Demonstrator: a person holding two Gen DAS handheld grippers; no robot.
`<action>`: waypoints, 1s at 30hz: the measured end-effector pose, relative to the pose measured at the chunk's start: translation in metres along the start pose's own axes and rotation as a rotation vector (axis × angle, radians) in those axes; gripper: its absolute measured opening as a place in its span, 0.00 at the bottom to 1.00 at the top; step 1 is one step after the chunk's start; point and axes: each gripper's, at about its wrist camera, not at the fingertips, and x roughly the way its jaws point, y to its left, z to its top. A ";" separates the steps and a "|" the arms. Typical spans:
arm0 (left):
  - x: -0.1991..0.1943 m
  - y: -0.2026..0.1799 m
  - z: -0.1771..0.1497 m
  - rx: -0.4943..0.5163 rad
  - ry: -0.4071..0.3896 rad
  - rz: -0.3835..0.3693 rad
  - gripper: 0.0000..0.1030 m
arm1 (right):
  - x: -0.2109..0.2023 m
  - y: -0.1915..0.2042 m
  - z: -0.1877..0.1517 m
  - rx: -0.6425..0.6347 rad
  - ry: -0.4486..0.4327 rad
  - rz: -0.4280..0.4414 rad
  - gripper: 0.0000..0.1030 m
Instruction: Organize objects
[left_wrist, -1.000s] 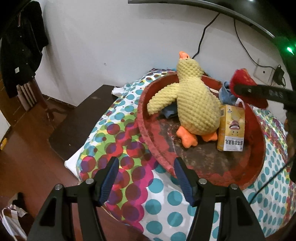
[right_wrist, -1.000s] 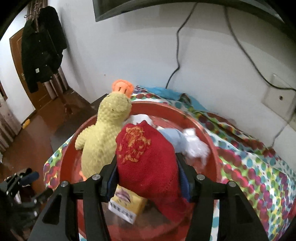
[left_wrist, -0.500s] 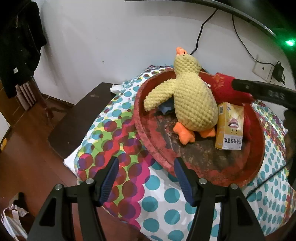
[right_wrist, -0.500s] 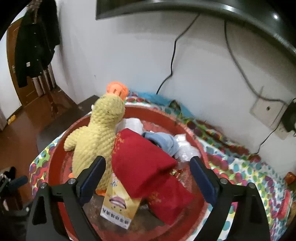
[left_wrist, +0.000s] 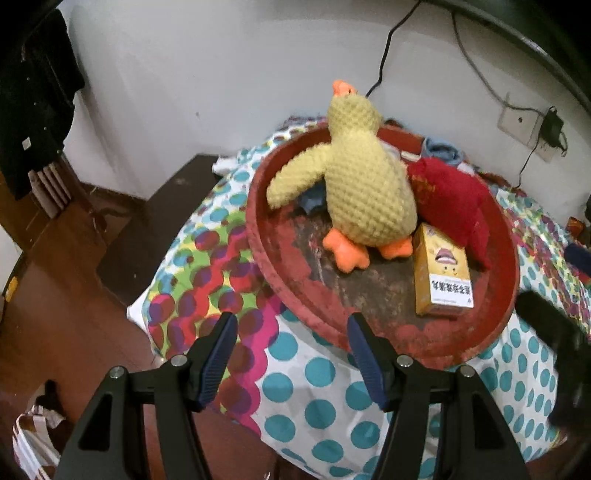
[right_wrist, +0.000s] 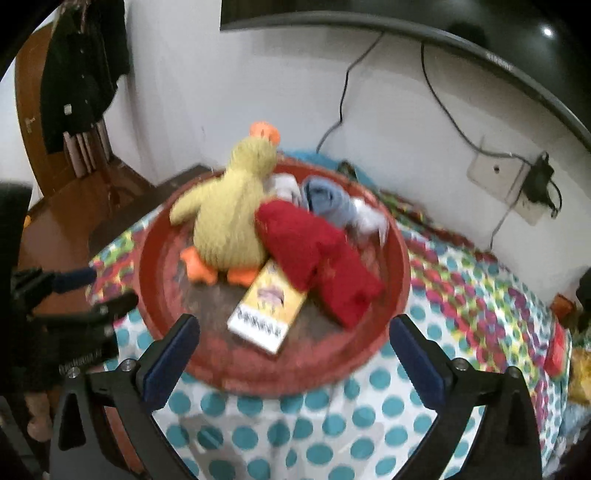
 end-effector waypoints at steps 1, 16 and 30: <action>0.000 -0.001 0.000 -0.003 0.003 -0.006 0.62 | 0.001 0.000 -0.003 0.004 0.014 -0.002 0.99; 0.001 -0.026 0.002 0.054 0.043 0.066 0.62 | 0.007 -0.005 -0.019 0.065 0.080 0.017 0.99; 0.005 -0.033 -0.004 0.091 0.033 0.049 0.62 | 0.020 -0.005 -0.028 0.052 0.123 -0.011 0.99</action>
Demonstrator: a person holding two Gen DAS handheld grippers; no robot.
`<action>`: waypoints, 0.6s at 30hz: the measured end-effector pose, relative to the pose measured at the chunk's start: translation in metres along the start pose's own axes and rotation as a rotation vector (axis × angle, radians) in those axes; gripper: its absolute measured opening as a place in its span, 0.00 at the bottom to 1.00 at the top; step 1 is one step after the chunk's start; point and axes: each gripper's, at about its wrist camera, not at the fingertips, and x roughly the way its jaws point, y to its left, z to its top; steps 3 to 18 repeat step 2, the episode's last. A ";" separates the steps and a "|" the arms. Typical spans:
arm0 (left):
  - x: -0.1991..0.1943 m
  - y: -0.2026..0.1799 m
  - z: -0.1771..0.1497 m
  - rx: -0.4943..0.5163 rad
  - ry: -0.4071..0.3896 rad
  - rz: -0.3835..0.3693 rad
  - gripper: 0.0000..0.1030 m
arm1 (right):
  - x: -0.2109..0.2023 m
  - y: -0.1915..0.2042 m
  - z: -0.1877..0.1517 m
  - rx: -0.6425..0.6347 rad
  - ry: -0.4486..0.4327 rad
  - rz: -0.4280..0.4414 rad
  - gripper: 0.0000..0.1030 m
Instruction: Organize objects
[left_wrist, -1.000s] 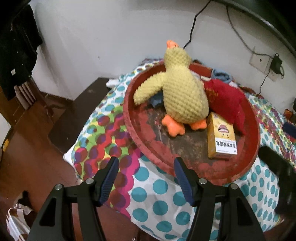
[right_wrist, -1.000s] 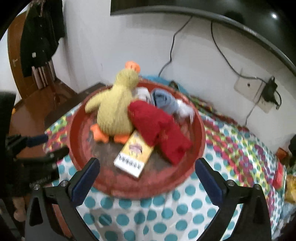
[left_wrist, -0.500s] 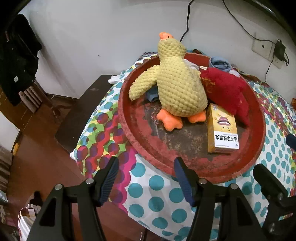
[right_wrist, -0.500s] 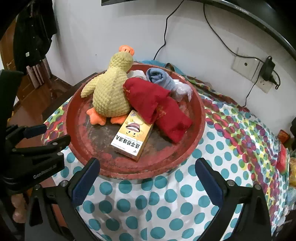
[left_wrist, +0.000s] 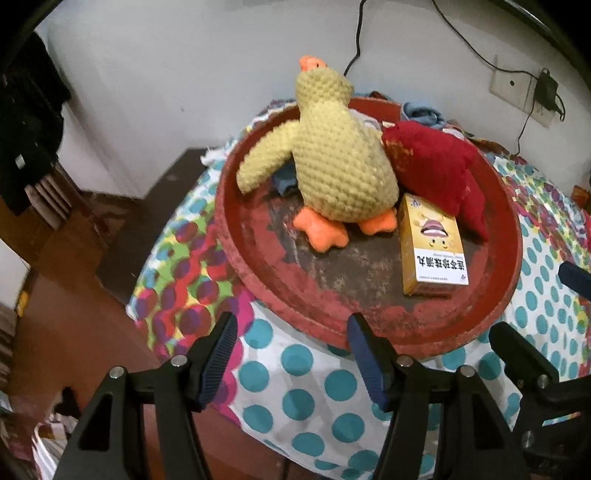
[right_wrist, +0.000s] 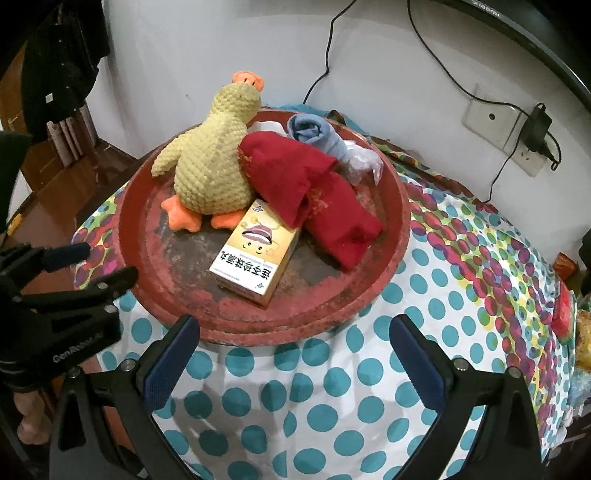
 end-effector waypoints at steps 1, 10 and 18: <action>-0.002 -0.002 0.000 0.007 -0.008 0.007 0.62 | 0.001 -0.001 0.000 0.003 0.005 0.001 0.99; -0.004 -0.004 0.001 0.016 -0.014 0.009 0.62 | 0.002 -0.001 0.000 0.007 0.008 0.002 0.99; -0.004 -0.004 0.001 0.016 -0.014 0.009 0.62 | 0.002 -0.001 0.000 0.007 0.008 0.002 0.99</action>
